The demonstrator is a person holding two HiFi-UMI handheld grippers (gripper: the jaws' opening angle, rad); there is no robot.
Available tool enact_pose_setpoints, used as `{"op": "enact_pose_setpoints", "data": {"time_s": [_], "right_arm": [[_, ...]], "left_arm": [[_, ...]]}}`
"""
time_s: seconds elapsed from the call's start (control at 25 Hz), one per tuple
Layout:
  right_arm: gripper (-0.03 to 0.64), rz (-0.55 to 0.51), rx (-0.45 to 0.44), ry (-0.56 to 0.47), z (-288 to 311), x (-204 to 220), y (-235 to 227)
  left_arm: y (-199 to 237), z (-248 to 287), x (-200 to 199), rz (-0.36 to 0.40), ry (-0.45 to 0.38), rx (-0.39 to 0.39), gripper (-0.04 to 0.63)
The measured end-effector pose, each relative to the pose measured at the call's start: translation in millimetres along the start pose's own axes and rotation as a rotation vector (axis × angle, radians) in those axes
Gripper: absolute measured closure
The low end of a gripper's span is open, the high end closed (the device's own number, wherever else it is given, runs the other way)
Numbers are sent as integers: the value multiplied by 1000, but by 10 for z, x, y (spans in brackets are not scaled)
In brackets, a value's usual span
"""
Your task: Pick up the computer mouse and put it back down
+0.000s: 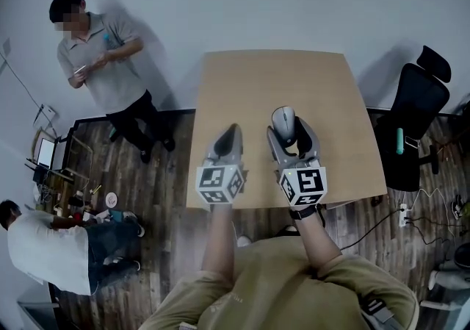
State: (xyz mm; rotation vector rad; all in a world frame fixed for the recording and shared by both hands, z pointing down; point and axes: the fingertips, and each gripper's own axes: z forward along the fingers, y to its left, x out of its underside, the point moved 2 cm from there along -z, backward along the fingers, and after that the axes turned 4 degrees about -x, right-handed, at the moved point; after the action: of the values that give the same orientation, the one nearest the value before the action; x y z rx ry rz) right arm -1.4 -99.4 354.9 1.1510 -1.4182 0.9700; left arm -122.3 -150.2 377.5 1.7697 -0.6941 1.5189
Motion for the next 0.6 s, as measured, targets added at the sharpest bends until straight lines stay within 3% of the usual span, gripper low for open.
{"op": "enact_pose_setpoints", "data": {"time_s": [0.2, 0.6], "right_arm": [[316, 6, 52, -9, -163, -108, -668], [316, 31, 41, 27, -403, 98, -1831]], "left_arm": [[-500, 364, -6, 8, 3, 21, 594], [-1377, 1157, 421, -11, 48, 11, 594]]}}
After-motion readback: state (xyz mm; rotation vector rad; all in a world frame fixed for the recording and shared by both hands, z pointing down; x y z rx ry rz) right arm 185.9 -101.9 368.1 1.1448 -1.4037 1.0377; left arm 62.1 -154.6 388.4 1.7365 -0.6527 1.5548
